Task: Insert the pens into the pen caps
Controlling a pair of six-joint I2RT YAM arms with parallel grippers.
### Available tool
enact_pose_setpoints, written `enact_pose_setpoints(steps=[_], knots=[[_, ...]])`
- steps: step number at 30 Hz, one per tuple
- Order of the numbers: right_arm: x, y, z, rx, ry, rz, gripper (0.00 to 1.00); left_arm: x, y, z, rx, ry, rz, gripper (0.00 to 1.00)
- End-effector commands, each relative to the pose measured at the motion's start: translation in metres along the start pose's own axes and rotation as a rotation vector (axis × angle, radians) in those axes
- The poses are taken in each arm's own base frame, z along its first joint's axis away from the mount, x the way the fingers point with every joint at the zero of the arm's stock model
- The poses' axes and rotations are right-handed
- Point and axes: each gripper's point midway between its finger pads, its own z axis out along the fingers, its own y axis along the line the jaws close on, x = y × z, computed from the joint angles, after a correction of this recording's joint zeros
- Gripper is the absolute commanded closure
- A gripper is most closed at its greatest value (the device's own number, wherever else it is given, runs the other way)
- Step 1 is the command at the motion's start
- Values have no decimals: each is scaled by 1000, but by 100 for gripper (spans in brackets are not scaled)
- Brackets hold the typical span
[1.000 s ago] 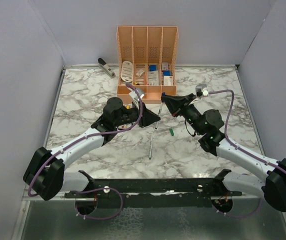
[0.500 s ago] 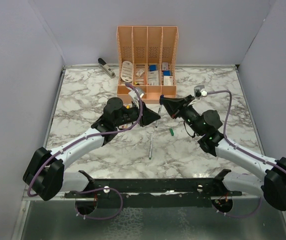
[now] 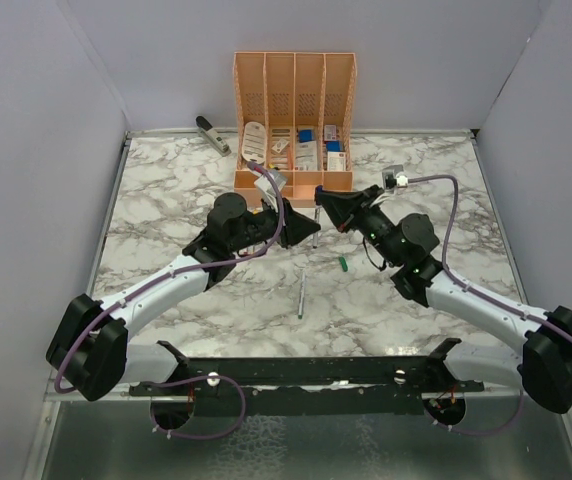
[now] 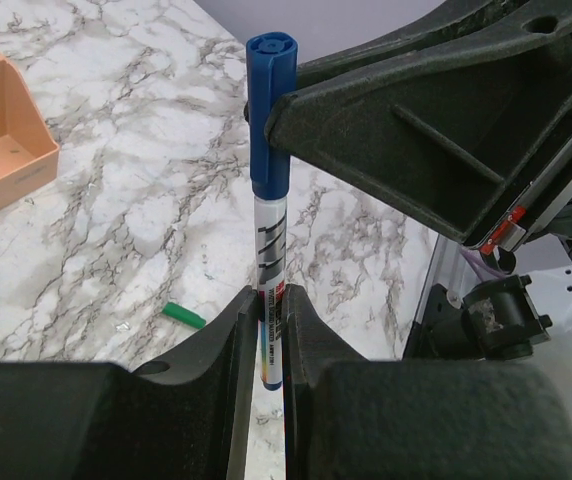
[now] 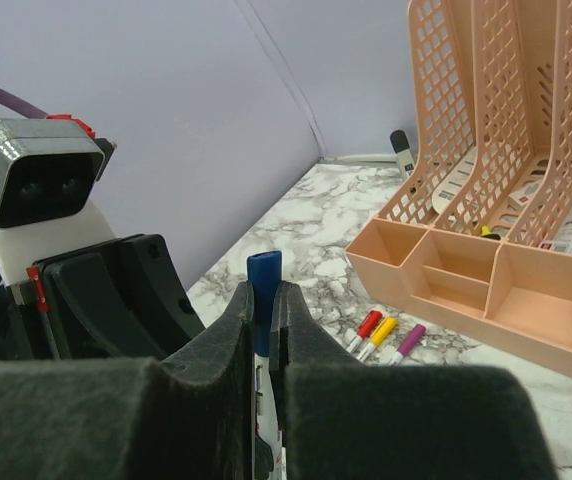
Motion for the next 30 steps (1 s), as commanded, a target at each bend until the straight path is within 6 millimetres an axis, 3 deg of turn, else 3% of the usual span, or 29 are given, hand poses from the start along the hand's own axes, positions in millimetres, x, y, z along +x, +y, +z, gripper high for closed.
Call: enact_pose_setpoints(steps=[1,15,25,30], knots=[[55,-8,-10,29,208,12,99,-87,-14,-1,-18,-281,117,100],[94,-21,-18,94,355,-20,99,-120,-5,-11,-103,-389,156,100],[136,-10,-20,129,482,-72,99,-136,7,-19,-194,-451,191,100],[142,-10,-20,153,489,-81,99,-139,10,-23,-215,-463,197,100]])
